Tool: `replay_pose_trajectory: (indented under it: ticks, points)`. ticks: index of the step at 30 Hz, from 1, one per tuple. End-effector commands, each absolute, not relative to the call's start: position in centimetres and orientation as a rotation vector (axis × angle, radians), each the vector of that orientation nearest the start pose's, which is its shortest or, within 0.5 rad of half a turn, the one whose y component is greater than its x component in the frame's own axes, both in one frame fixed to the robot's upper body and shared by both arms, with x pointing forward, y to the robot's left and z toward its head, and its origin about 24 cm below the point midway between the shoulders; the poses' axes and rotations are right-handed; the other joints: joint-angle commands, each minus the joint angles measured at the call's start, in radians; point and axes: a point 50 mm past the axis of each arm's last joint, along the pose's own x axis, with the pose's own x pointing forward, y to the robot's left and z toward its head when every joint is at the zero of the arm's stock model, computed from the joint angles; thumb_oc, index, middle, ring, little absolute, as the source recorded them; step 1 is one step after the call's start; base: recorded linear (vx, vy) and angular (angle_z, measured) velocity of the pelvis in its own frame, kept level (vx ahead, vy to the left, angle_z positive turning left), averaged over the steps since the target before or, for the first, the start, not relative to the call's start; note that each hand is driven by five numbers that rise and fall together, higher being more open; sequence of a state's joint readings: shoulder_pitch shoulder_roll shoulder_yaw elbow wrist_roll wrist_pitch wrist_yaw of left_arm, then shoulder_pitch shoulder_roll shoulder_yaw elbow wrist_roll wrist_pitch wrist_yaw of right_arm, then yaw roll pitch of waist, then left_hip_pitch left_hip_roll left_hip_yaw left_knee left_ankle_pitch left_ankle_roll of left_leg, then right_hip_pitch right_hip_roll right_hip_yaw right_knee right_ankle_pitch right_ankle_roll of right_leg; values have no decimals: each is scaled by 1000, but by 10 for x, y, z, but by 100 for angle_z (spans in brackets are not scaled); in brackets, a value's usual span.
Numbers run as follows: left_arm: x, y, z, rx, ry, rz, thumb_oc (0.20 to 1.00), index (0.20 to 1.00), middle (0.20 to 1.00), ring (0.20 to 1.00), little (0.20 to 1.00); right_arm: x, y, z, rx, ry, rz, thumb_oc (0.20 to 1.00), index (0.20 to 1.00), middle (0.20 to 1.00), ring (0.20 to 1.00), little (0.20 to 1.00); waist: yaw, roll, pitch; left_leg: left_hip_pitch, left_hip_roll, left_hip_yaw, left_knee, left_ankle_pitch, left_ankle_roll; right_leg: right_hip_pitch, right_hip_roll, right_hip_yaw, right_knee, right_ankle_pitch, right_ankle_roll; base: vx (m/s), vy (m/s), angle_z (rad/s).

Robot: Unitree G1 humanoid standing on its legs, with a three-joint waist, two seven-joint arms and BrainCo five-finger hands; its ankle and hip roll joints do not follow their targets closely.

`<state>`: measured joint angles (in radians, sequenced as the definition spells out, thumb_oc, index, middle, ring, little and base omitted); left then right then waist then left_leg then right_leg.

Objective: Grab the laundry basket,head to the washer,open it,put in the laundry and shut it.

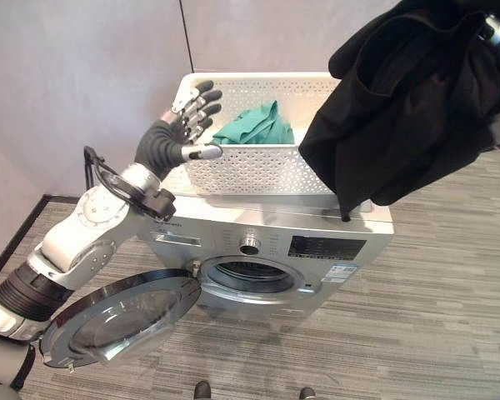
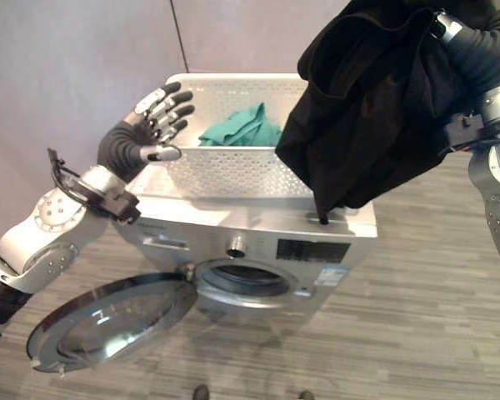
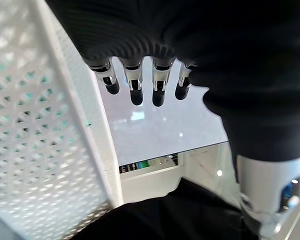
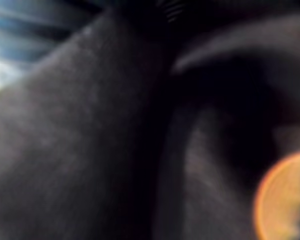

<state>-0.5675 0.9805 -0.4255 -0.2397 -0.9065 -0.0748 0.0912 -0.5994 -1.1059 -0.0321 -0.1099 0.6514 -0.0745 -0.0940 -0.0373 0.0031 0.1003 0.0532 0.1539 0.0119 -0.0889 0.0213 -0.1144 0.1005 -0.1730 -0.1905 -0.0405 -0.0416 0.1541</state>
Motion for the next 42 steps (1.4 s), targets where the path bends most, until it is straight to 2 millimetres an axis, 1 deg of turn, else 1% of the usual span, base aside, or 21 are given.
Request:
replay_pose_trajectory:
  ticks: [1,5,7,11,13,16,19,22,23,24,25,27,29,30,31,34,38,39,40,41,42]
  points:
    - [283,175,237,124,-483,-454,1000,1000,1000,1000,1000,240,-257,356,-444,-970,-7,200,200,200,200,200,12,-24,-81,9,88,27,27,-54,1,-94,-25,3,133,-35,8,-21,17,-7]
    - [280,179,218,88,-448,-424,1000,1000,1000,1000,1000,222,-279,360,-478,-1000,-116,200,200,200,200,200,0,-41,-88,10,84,31,28,-65,6,-91,-23,17,114,-27,10,-40,32,-12]
    - [279,181,209,79,-441,-392,1000,1000,1000,1000,1000,216,-289,353,-497,-983,-166,200,200,200,200,200,-10,-53,-91,9,79,34,35,-71,14,-97,-24,32,110,-15,11,-56,39,-6]
    - [275,182,205,91,-451,-381,1000,1000,1000,1000,1000,212,-293,337,-501,-952,-185,200,200,200,200,200,-12,-66,-95,13,75,37,48,-93,22,-100,-24,49,111,-16,15,-35,23,-13]
    - [271,180,199,97,-452,-386,1000,1000,1000,1000,1000,216,-285,322,-476,-930,-152,200,200,200,200,200,-9,-73,-95,15,68,40,63,-112,34,-108,-24,73,114,-14,16,-50,9,-18]
    - [274,172,190,75,-425,-401,1000,1000,1000,1000,1000,224,-273,313,-436,-923,-96,200,200,200,200,200,-5,-77,-88,8,73,32,71,-106,34,-116,-14,89,125,-18,10,-86,-66,-19]
    - [279,164,184,60,-410,-411,1000,1000,1000,1000,1000,228,-262,316,-432,-939,-45,200,200,200,200,200,2,-80,-73,-9,98,23,67,-68,17,-119,14,94,134,-43,-10,-109,-142,1]
    - [283,157,179,46,-394,-422,1000,1000,1000,1000,1000,229,-250,326,-453,-972,26,200,200,200,200,200,11,-76,-69,-30,128,17,15,6,-6,-120,49,61,126,-63,-28,-116,-137,2]
    - [283,157,180,45,-396,-422,1000,1000,1000,1000,1000,230,-250,327,-454,-973,26,200,200,200,200,200,6,-74,-70,-33,129,12,13,9,-7,-122,50,57,128,-64,-29,-245,-89,8]
    - [286,152,181,44,-405,-432,1000,1000,1000,1000,1000,228,-249,330,-475,-978,28,200,200,200,200,200,2,-95,-47,-98,123,53,83,6,8,-131,42,26,141,-66,-43,-336,-86,36]
    - [289,145,180,15,-410,-442,1000,1000,1000,1000,1000,229,-244,334,-478,-999,49,200,200,200,200,200,1,-116,-33,-103,92,75,216,-84,26,-149,27,3,157,-55,-52,-395,-87,59]
    - [293,142,179,10,-411,-435,1000,1000,1000,1000,1000,232,-239,334,-470,-1002,75,200,200,200,200,200,-1,-123,-33,-94,55,55,322,-167,39,-160,20,-2,156,-41,-55,-195,-4,39]
    - [294,143,179,14,-413,-423,1000,1000,1000,1000,1000,233,-239,333,-470,-993,78,200,200,200,200,200,-7,-123,-38,-85,36,44,349,-194,47,-164,18,1,153,-34,-55,-86,75,0]
    - [295,144,177,28,-411,-404,1000,1000,1000,1000,1000,237,-238,327,-455,-965,92,200,200,200,200,200,-21,-110,-43,-36,0,15,351,-244,55,-190,25,14,164,-16,-48,-88,189,1]
    - [295,145,175,46,-407,-402,1000,1000,1000,1000,1000,238,-240,323,-449,-946,97,200,200,200,200,200,-24,-92,-44,9,-11,-11,313,-282,61,-198,37,30,173,-18,-42,-142,254,-7]
    - [293,150,169,32,-384,-394,1000,1000,1000,1000,1000,240,-242,312,-423,-903,92,200,200,200,200,200,-33,-77,-44,18,-50,-36,264,-278,74,-219,23,49,173,14,-27,-119,192,-16]
    - [294,159,165,54,-361,-366,1000,1000,1000,1000,1000,251,-230,304,-377,-881,146,200,200,200,200,200,-10,-68,-44,52,-68,19,228,-289,101,-238,4,53,166,65,1,-114,88,-41]
    - [293,164,165,74,-360,-354,1000,1000,1000,1000,1000,254,-224,301,-373,-875,169,200,200,200,200,200,3,-64,-29,52,-71,37,228,-284,109,-265,-22,31,204,115,21,-388,-15,-71]
    - [299,165,170,100,-362,-351,1000,1000,1000,1000,1000,255,-222,301,-369,-873,176,200,200,200,200,200,10,-42,-7,5,-67,22,240,-257,113,-236,-65,48,261,79,16,-438,-94,-42]
    - [305,161,174,110,-369,-359,1000,1000,1000,1000,1000,255,-223,303,-376,-871,172,200,200,200,200,200,6,-46,-4,-21,-72,-1,247,-237,109,-216,-74,86,278,89,7,-482,-247,15]
    - [311,152,177,119,-376,-380,1000,1000,1000,1000,1000,254,-224,308,-408,-877,173,200,200,200,200,200,5,-59,-16,-69,-68,-31,258,-217,102,-182,-61,158,289,79,17,-255,-287,43]
